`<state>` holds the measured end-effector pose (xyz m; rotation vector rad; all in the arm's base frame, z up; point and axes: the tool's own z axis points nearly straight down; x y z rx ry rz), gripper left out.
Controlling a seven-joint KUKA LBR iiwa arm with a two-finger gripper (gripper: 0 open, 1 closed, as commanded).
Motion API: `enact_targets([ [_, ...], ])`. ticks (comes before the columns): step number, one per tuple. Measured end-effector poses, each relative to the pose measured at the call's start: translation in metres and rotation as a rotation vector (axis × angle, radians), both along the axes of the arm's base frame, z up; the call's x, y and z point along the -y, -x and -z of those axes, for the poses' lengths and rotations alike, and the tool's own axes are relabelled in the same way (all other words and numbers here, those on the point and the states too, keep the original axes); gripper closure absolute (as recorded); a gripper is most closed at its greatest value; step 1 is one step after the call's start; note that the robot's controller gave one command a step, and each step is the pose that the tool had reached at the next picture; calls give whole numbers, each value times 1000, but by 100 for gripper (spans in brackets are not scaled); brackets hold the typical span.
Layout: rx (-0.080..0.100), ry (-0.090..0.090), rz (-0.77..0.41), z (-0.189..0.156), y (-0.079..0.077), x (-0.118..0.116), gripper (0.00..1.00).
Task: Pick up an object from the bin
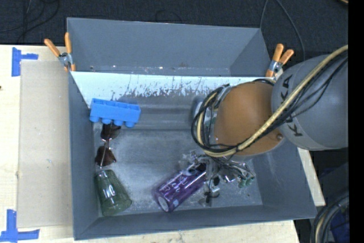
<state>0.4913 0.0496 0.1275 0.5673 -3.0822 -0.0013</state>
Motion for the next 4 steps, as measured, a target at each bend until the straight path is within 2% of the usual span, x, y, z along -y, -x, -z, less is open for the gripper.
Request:
enact_targets([
  [1, 2, 0, -42, 61, -15, 9, 0],
  [2, 5, -2, -29, 59, -12, 0, 100],
  [3, 5, -2, -29, 58, -11, 0, 100],
  [4, 1, -1, -29, 39, -10, 0, 100],
])
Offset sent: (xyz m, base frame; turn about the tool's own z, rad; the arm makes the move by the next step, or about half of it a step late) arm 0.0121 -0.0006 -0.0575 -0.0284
